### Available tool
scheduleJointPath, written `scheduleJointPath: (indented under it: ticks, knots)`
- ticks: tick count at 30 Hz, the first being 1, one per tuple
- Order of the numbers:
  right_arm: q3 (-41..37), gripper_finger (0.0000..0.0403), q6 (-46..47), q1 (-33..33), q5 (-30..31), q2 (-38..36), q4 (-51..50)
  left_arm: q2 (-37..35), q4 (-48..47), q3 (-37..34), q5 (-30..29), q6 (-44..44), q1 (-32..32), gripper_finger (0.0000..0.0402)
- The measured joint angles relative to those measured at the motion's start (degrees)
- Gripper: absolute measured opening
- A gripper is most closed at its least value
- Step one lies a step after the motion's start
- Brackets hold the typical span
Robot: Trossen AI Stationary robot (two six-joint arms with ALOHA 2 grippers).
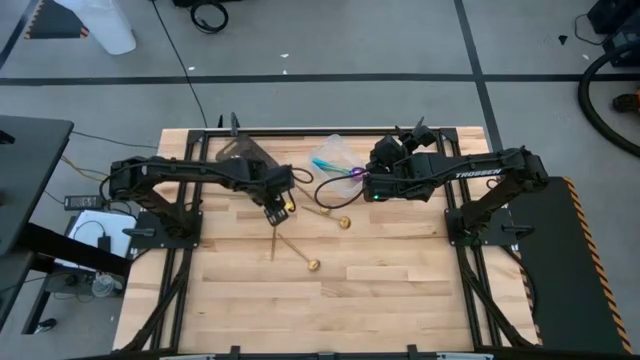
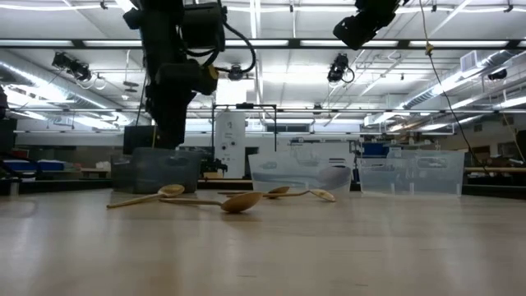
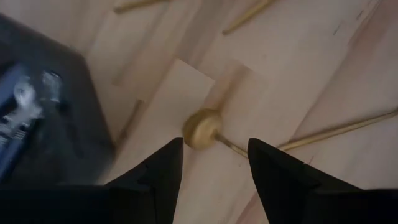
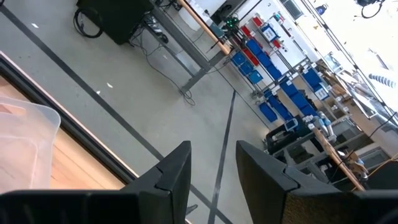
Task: Sort silverware by color (type)
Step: Put the gold spoon into the right transparent bin
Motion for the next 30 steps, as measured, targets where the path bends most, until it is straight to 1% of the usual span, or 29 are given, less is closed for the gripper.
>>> scheduleJointPath:
  ticks: [6, 10, 16, 19, 21, 25, 30]
  knots:
    - [0.0, 0.0137, 0.0, 0.0, 0.0, 0.0, 0.0, 0.0, 4.3, -4.5, 0.0, -3.4, -3.4, 0.019]
    - [0.0, 0.0137, -0.3, 0.0, 0.0, 0.0, 0.4, 0.0, 10.9, -6.8, 0.0, -2.6, -6.4, 0.019]
    - [0.0, 0.0137, -1.4, 0.0, 0.0, 0.0, 1.6, 0.0, 23.5, -9.3, 0.2, 7.4, -12.3, 0.019]
    - [0.0, 0.0137, -2.4, 0.0, 0.0, 0.0, 2.6, 0.0, 28.5, -9.9, 0.2, 14.5, -14.8, 0.019]
    - [0.0, 0.0137, -3.0, 0.0, 0.0, 0.0, 3.3, 0.0, 30.3, -10.3, 0.2, 18.3, -16.1, 0.019]
    - [0.0, 0.0137, -4.1, 0.0, -0.1, 0.0, 4.1, 0.0, 33.5, -11.1, 0.2, 22.4, -17.7, 0.019]
    - [0.0, 0.0137, -4.1, 0.0, -0.1, 0.0, 4.1, 0.0, 38.4, -14.0, 0.2, 25.8, -19.0, 0.0181]
